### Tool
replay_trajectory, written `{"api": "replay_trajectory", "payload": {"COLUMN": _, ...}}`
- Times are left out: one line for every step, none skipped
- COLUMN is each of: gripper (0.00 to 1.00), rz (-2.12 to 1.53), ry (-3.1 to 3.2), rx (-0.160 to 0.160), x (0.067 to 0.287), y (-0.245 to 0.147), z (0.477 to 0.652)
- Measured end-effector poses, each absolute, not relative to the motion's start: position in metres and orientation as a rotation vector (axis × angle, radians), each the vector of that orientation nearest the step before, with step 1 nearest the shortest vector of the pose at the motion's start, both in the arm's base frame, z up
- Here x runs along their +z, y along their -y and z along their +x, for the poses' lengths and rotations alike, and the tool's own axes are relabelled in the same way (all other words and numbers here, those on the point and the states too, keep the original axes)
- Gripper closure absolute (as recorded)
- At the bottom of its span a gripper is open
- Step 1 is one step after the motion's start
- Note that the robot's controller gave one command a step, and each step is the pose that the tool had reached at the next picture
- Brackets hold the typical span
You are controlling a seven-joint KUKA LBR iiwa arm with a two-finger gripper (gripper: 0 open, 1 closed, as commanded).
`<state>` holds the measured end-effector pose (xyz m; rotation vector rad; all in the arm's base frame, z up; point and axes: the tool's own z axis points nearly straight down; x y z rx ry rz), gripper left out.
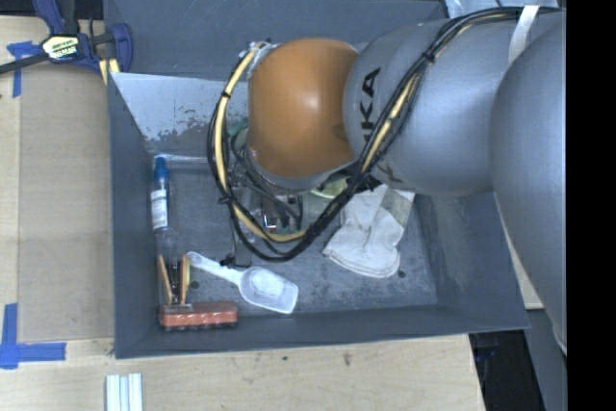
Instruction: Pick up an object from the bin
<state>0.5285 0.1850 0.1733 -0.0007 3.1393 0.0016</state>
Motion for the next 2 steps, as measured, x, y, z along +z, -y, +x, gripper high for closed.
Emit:
{"api": "replay_trajectory", "payload": {"gripper": 0.00, "rz": 0.073, "ry": -3.134, "rx": 0.004, "x": 0.125, "y": -0.191, "z": 0.498}}
{"api": "replay_trajectory", "payload": {"gripper": 0.00, "rz": 0.007, "ry": -3.139, "rx": 0.001, "x": 0.099, "y": -0.199, "z": 0.498}}
